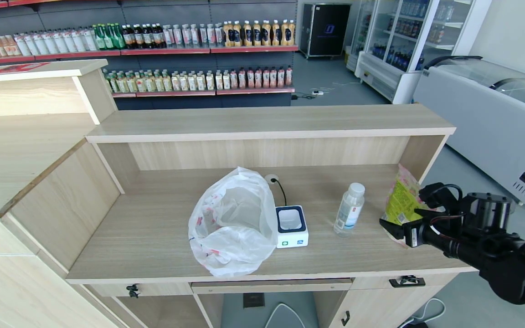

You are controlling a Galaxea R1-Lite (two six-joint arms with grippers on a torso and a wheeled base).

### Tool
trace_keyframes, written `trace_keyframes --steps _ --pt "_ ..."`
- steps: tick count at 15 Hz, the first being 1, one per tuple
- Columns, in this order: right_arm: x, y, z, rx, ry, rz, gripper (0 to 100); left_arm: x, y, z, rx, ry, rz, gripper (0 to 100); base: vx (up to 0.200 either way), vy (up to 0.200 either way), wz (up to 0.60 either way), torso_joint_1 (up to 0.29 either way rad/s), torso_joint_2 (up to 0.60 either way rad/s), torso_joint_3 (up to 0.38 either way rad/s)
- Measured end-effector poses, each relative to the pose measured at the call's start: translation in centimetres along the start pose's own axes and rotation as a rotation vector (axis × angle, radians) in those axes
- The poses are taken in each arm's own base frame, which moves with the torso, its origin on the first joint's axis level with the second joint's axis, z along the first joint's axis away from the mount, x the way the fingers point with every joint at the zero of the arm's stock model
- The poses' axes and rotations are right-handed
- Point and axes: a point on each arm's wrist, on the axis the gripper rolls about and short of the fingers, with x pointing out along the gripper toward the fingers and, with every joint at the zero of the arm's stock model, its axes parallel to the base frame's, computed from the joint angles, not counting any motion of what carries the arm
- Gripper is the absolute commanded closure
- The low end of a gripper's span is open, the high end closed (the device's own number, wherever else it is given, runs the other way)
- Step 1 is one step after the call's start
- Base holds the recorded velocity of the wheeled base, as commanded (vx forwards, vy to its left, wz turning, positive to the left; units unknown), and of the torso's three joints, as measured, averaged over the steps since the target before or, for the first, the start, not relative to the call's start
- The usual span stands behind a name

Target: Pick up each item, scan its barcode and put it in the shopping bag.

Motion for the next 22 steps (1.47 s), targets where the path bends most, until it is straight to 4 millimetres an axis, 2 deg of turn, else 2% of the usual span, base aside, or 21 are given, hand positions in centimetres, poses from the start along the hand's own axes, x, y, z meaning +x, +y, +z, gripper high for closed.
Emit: trace_keyframes --steps 7,16,22 --pt "4.5 0.1 0.1 -0.036 -0.056 0.065 0 0.0 0.0 0.0 0.0 0.0 0.0 0 0.0 0.0 0.0 0.0 0.0 0.0" --pt "7.6 0.4 -1.2 -0.061 -0.106 0.164 0 0.0 0.0 0.0 0.0 0.0 0.0 0 0.0 0.0 0.0 0.0 0.0 0.0" --pt "9.4 1.6 -1.7 -0.074 -0.127 0.193 0 0.0 0.0 0.0 0.0 0.0 0.0 0 0.0 0.0 0.0 0.0 0.0 0.0"
